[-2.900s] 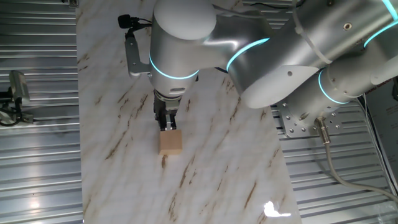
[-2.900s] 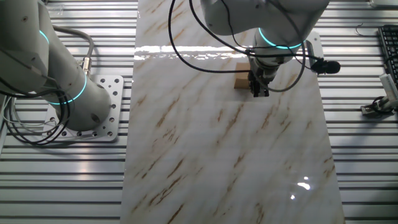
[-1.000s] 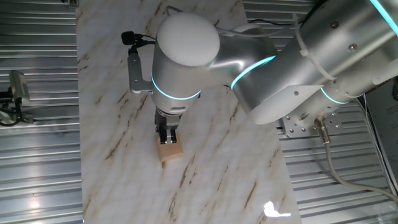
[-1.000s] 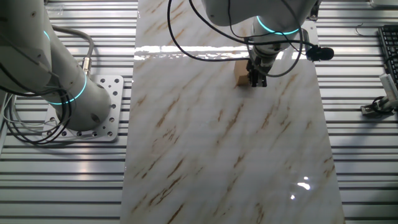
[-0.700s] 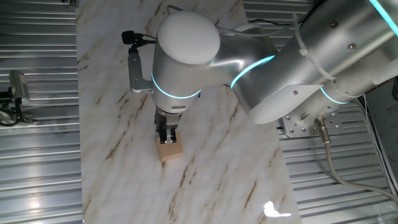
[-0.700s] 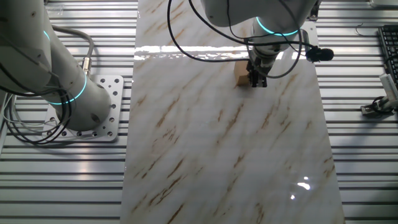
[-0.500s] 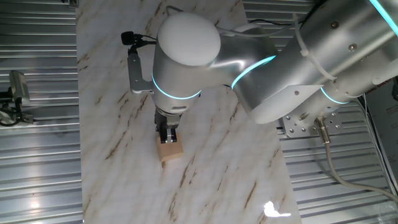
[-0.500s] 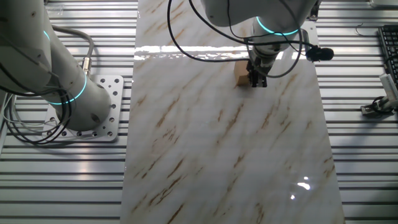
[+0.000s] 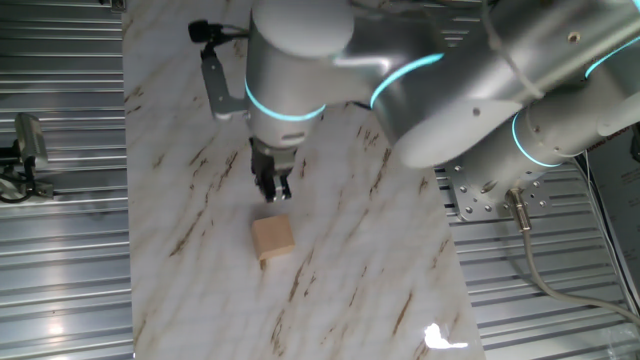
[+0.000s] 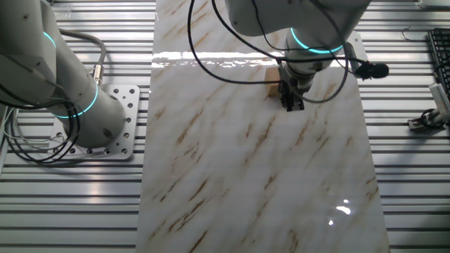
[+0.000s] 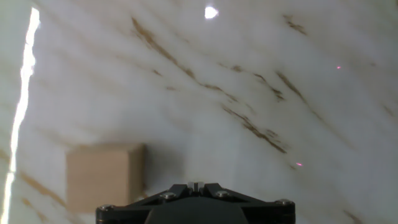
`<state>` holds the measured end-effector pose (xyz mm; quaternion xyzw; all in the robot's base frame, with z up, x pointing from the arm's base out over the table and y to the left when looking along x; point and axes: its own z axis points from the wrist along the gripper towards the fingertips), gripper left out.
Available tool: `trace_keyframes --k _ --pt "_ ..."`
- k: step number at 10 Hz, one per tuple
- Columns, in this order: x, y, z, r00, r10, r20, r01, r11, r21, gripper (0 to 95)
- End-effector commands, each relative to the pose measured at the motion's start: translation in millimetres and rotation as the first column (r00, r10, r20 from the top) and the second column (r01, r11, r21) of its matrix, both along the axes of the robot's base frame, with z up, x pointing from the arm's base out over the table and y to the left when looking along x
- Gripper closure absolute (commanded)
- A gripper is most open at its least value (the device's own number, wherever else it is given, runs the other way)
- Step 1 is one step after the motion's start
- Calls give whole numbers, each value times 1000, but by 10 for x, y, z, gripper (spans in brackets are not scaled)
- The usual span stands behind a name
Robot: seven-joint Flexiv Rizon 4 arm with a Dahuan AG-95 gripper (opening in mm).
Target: Approach and touch the side of the small block
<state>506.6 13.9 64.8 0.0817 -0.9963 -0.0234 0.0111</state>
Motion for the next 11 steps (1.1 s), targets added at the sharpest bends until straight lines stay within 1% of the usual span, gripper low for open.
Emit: trace_keyframes --k 1,2,3,4,5,6,8,9,10,11 --pt "-53 -97 56 999 34 12 -34 999 -9 950" --pt "-46 -97 62 999 47 14 -47 999 -15 950" --pt "-15 -99 117 997 76 11 -75 997 -20 950" --pt "4 -99 160 996 89 1 -89 996 -23 950" --pt "41 -94 247 992 126 -12 -127 991 -34 950" --pt "61 -85 305 989 146 -19 -147 988 -36 950" --pt "117 -29 446 979 186 -86 -189 981 -35 950" --pt "130 -15 474 972 208 -105 -212 977 -28 950" --pt "137 -3 495 963 237 -130 -241 970 -14 950" --pt "143 4 491 954 268 -137 -270 963 6 950"
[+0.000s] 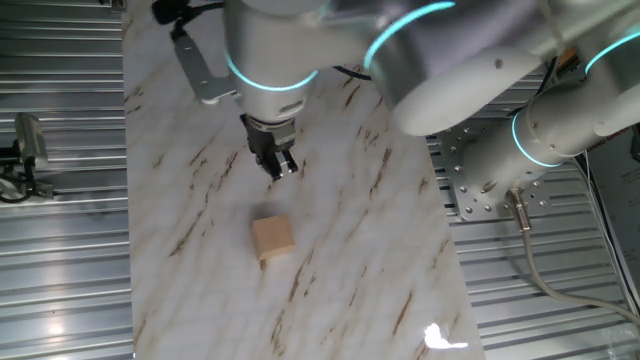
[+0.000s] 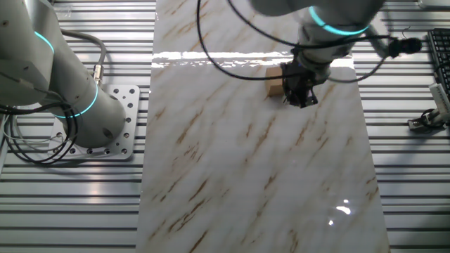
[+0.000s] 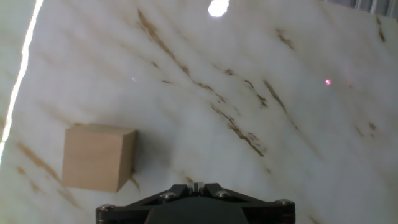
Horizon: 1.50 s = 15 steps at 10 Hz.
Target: Approach and touch the side of the small block
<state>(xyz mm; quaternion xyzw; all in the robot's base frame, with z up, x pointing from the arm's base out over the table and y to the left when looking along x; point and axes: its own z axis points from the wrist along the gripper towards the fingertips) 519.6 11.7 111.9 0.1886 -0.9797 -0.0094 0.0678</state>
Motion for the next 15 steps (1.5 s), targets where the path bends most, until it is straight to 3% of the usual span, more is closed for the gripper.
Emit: trace_keyframes --k 1,4,7,8,12,13,15 --pt "20 33 16 995 84 -45 -82 996 31 950" --pt "24 38 11 992 106 -63 -103 994 46 950" --pt "28 42 7 995 80 -62 -74 993 93 950" --pt "34 50 1 995 75 -62 -69 993 93 950" --pt "46 67 -10 998 3 -64 0 999 50 950" --pt "45 66 -11 998 -14 -61 15 1000 19 950" --pt "33 62 -17 998 -39 -46 40 999 20 950"
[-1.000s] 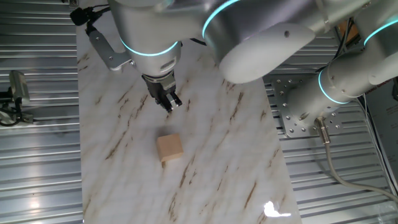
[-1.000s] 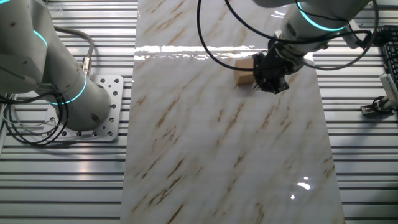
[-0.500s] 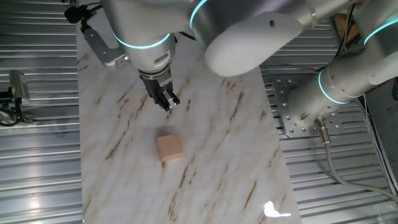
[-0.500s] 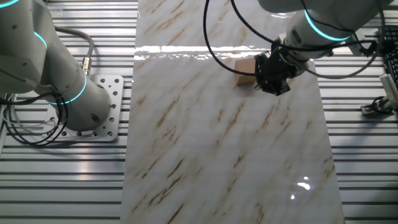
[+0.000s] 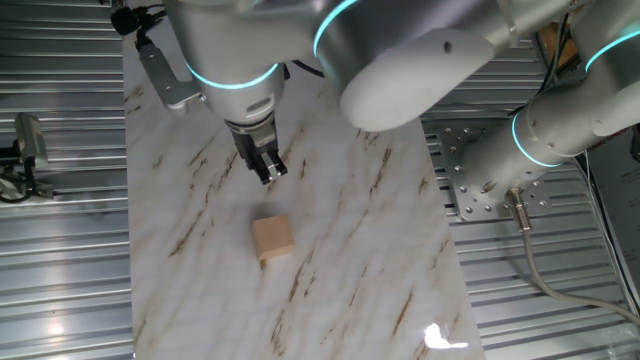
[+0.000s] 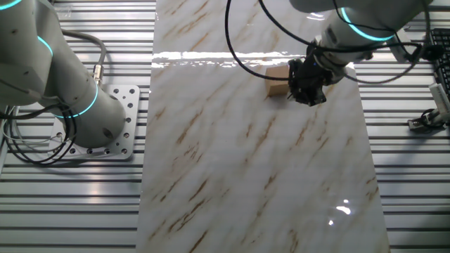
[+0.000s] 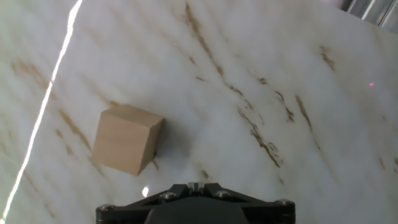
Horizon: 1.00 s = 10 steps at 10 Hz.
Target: Approach and touch the side of the small block
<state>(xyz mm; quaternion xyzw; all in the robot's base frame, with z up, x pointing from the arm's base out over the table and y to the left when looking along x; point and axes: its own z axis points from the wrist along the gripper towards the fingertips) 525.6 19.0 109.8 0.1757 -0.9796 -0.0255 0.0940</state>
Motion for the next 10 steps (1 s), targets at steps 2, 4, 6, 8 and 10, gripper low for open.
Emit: trace_keyframes --k 2,4,6,8,10 --pt "-40 -16 -2 1000 -1 22 1 1000 10 950" --pt "-50 -19 -6 998 65 9 -66 998 26 950" --pt "-59 -22 -10 994 105 10 -105 993 55 950" --pt "-55 -15 -15 993 114 6 -114 989 90 950" --pt "-41 6 -29 993 114 -16 -112 990 90 950"
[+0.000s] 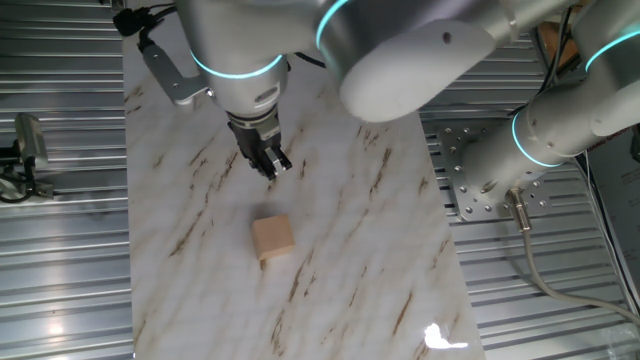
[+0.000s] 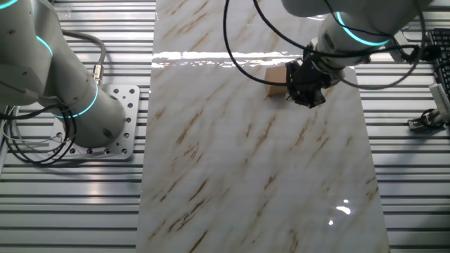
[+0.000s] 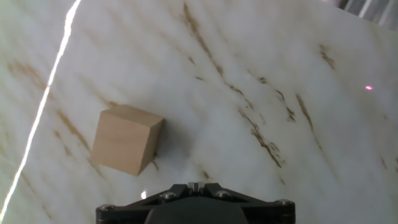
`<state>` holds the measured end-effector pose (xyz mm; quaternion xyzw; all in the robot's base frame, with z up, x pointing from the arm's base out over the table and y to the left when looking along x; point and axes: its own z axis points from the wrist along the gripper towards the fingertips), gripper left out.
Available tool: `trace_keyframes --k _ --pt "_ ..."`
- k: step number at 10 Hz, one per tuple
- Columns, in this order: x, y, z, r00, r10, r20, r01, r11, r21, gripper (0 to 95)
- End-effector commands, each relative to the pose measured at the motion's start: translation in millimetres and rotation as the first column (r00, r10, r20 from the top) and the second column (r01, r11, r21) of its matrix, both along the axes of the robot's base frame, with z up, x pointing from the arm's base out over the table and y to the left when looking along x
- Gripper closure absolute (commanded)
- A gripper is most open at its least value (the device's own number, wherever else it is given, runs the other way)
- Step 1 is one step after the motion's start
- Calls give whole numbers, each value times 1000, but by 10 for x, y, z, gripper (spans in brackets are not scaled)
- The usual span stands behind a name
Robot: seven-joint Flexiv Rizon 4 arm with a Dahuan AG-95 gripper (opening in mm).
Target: Approach and touch the side of the small block
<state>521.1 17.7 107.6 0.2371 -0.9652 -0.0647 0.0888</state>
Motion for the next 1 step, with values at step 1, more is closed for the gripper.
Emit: trace_keyframes --k 1 --pt "3 19 -6 1000 -4 -21 4 1000 -3 950"
